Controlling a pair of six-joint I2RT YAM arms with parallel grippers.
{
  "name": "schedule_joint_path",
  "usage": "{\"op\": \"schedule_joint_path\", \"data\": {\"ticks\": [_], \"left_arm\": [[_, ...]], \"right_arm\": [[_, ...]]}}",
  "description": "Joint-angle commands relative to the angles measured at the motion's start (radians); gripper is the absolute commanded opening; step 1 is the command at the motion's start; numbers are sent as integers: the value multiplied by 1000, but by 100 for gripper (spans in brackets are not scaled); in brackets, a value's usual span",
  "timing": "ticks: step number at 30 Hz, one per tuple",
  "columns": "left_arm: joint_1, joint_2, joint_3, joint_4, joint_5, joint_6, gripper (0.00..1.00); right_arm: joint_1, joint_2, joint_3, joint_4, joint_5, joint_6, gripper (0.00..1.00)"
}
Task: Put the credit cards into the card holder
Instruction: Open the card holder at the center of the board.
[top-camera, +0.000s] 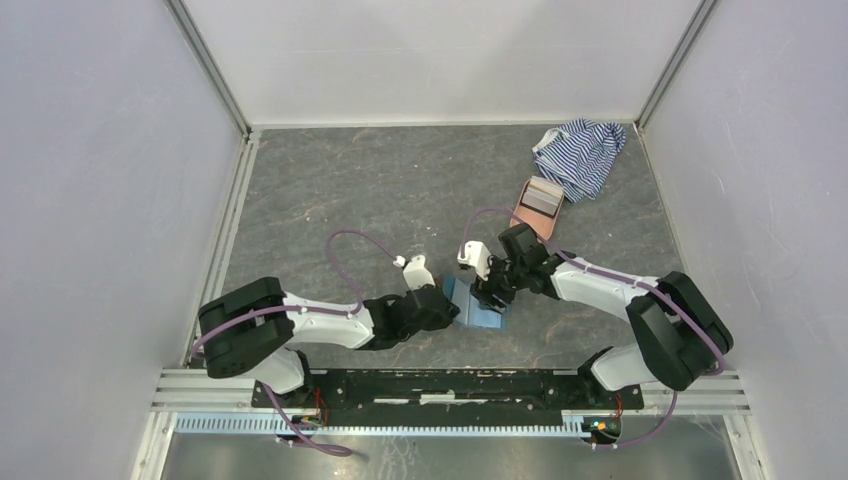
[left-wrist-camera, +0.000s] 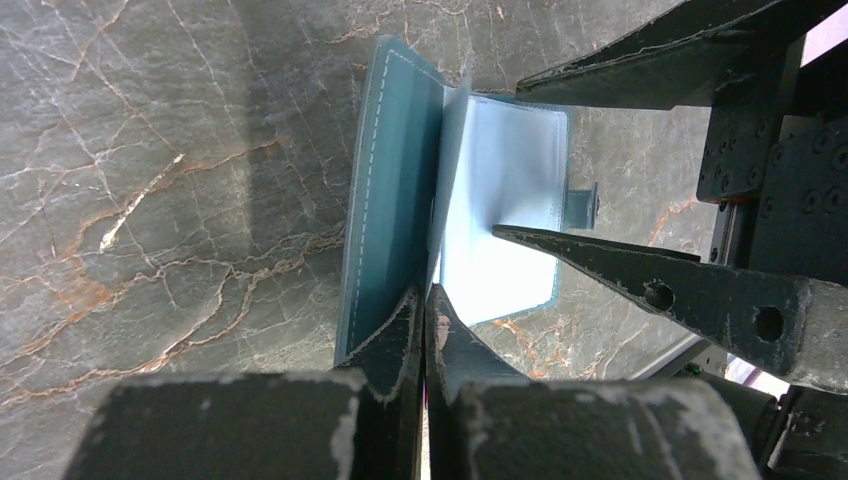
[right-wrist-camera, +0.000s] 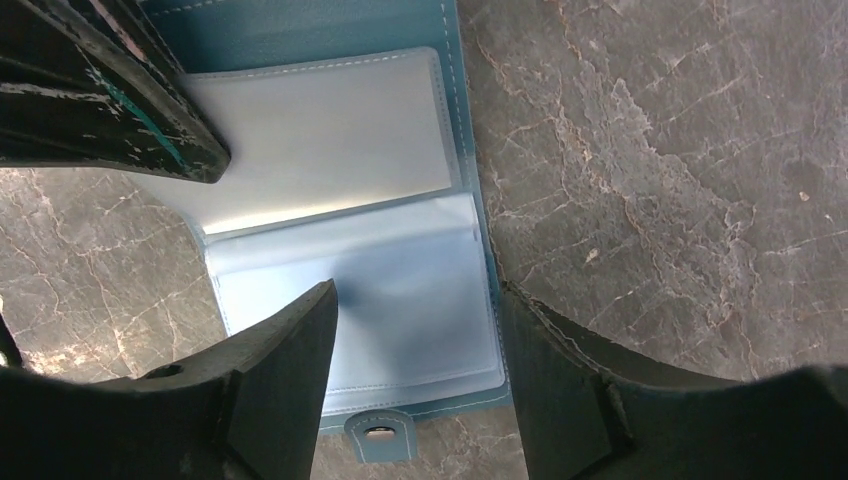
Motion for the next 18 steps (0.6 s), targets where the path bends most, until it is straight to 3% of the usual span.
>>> {"op": "schedule_joint_path", "data": {"ticks": [1,5,8,14,18], "left_arm": [[-7,-37,-24,47,-1,-56,2],[-6,-38,-42,61,4,-63,2],[-4,-39,-60,79,10,-74,2],[1,-37,-90,109,22,-106,2],[8,-29,-101,130,37,-127,2]], "right_arm": [[20,23,-15,31,102,-16,67],[32,39,-15,27,118,-22,65],[34,45,-16,17,120,-29,53],[33,29,-9,15,150,-35,42],[26,14,0,6,154,-38,44]]}}
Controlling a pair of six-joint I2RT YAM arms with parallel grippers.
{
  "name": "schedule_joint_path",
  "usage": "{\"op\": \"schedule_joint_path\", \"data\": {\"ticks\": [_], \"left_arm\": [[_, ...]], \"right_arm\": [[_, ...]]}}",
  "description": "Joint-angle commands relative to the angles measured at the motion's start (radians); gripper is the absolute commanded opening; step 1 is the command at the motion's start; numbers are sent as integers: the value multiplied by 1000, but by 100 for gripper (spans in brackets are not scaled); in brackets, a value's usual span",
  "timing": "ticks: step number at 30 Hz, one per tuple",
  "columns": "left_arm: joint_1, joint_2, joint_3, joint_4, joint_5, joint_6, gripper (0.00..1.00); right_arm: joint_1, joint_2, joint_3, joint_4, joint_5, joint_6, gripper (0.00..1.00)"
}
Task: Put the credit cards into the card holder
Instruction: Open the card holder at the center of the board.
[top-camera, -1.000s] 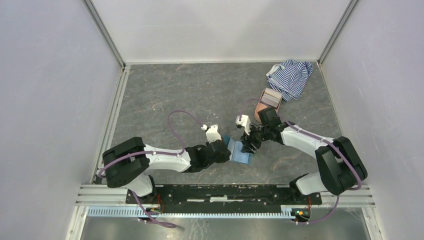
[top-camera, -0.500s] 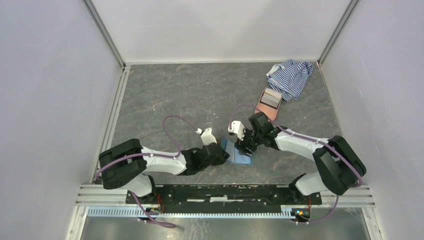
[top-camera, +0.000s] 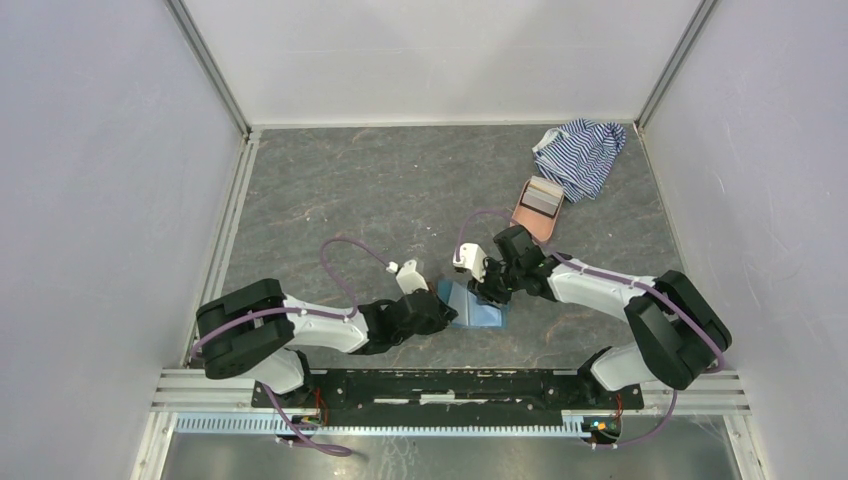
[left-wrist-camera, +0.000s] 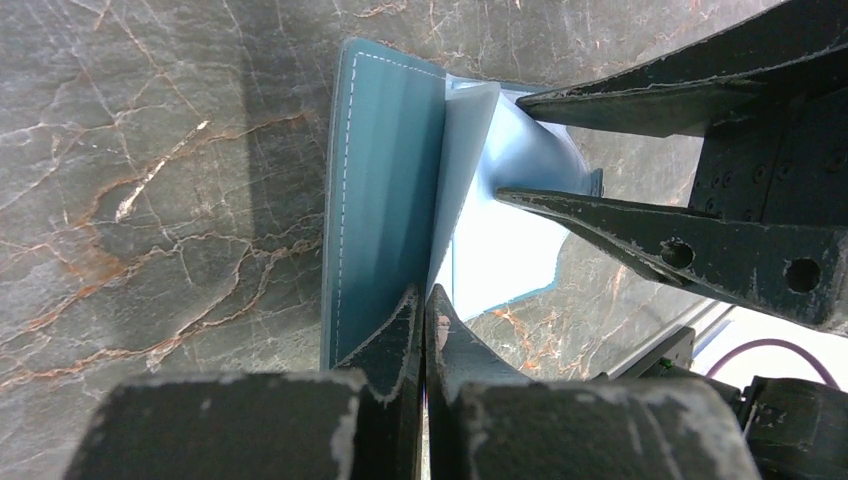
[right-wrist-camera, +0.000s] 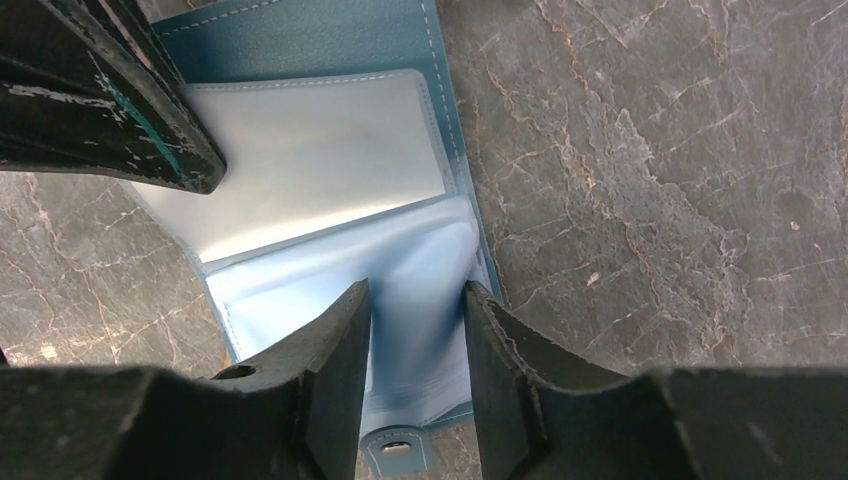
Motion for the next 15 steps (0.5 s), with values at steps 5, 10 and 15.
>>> {"op": "schedule_joint_path", "data": {"ticks": [5,10,15], "left_arm": [[19,1,-41,54,42,-94,2],[42,5,-57,53,71,-108,10],[56,-3,-53,24,89,-110,31]], "right_arm": [[-47,-19,10,-32,137,-33,61],[-80,-36,9,-34,139,-29,63],[-79,-37,24,-38,73,-19,63]]}}
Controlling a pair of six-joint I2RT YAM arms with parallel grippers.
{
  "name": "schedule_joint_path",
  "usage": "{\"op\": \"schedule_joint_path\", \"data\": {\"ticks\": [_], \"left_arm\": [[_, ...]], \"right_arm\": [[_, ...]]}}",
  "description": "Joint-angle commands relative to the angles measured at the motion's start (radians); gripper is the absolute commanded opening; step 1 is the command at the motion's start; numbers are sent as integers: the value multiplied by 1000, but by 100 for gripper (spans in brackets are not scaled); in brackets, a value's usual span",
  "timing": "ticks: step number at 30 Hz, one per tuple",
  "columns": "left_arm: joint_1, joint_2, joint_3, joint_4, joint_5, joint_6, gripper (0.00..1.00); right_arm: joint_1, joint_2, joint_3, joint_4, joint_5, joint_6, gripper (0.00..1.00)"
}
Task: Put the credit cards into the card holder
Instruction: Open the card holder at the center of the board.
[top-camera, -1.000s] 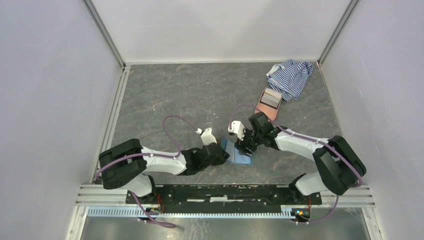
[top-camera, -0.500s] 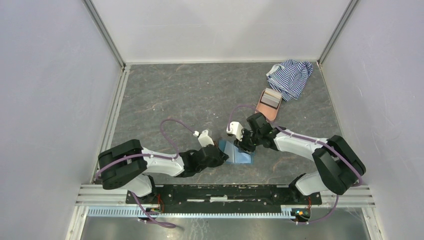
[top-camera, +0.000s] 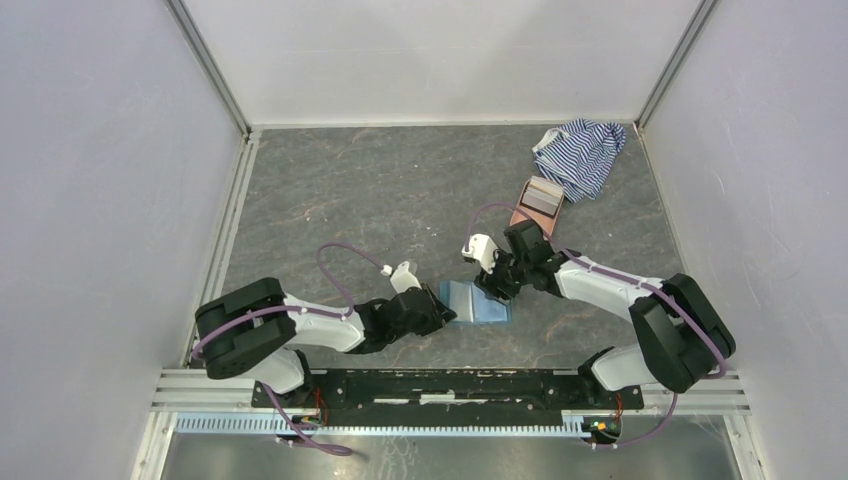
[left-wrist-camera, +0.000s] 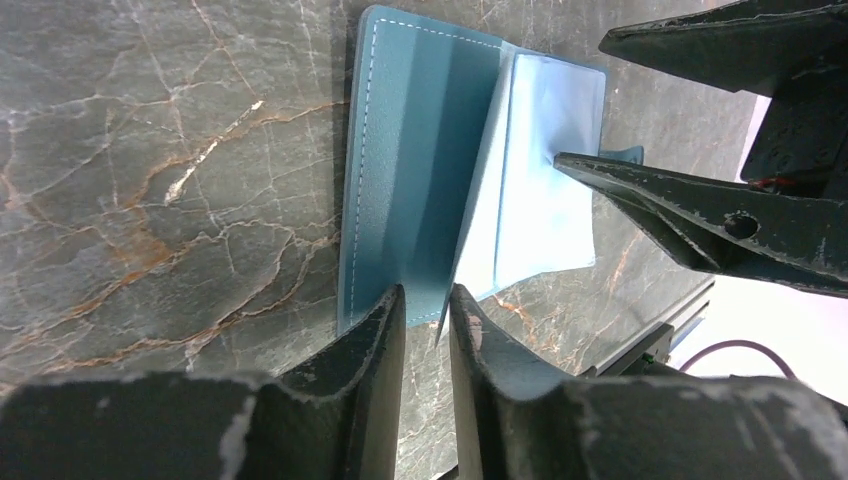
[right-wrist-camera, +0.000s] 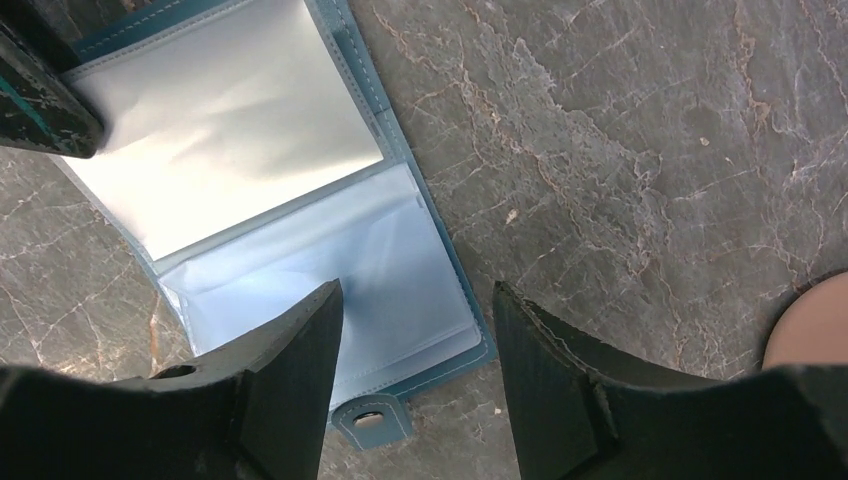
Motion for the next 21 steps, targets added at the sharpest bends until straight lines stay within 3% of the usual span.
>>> {"op": "schedule_joint_path", "data": {"ticks": [1,10,17,21], "left_arm": [[14,-8,0,-34,21,-43,34],[41,-95,58,-152,5,37,40],[114,-83,101,-177,101,123,37],[121,-73,126,-173,142,163,35]], "right_arm": [[-6,-20,30,-24,-18,-10,63],[-14,-68,70,-68,-249,-9,67],[-19,-60,113,-68,-322,17,68],[-19,24,149,-56,-377,60,64]]}}
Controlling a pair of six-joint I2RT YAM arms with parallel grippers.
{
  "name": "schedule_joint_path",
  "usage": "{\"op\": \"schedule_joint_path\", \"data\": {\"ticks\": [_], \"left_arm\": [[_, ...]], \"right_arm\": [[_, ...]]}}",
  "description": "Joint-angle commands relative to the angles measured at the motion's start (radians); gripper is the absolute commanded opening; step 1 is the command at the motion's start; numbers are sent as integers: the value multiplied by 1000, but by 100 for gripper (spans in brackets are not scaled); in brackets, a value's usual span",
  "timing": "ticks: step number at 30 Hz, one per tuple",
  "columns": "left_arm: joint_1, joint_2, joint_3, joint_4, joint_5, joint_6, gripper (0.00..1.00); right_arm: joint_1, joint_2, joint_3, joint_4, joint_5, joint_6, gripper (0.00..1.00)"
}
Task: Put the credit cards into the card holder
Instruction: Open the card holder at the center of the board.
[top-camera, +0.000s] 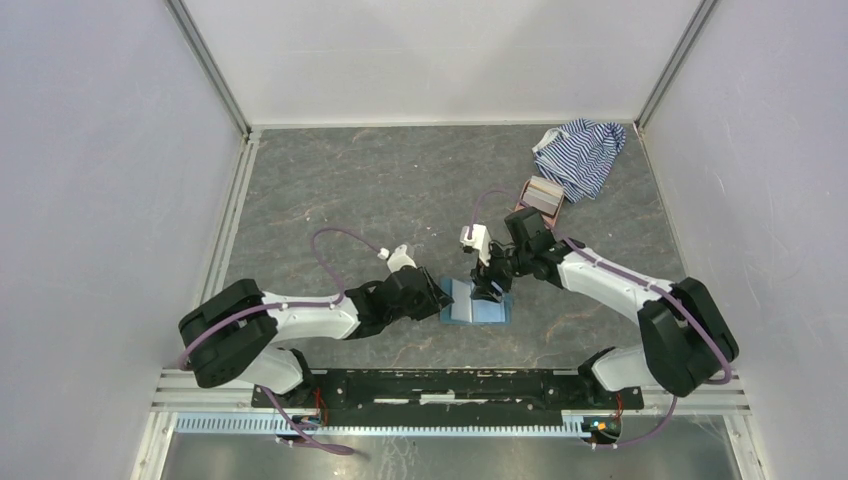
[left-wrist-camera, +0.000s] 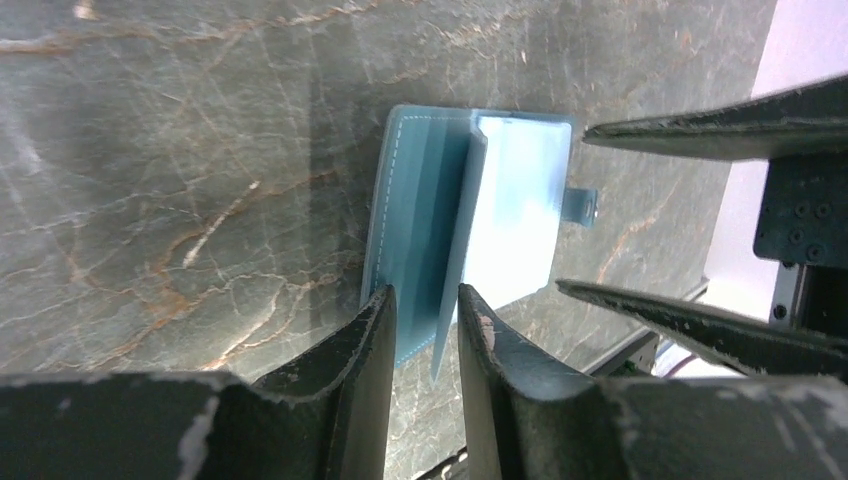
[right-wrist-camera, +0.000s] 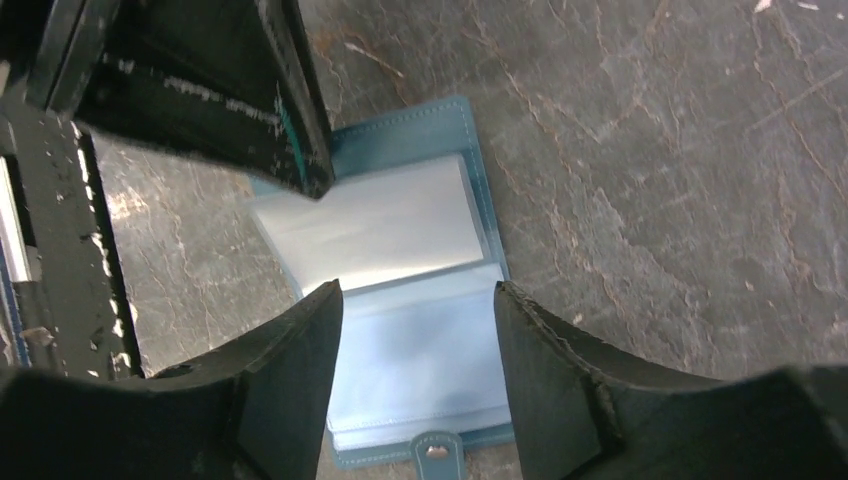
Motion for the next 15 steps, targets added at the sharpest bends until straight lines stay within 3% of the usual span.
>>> {"op": "schedule_joint_path", "data": {"ticks": [1,7,12,15], "left_arm": [[8,-2,52,-8,58,104,34],[12,-129,46,-62,14,174,29],[21,-262,45,-117,-12,240,28],[22,-305,31,-22,55,295,28]], "right_arm": [[-3,78,77,27,-83,56,61],[30,188,136,53,-107,125,28],[66,259,129,73,-85,157,24],[74,287,144,72,-57,169,24]]}}
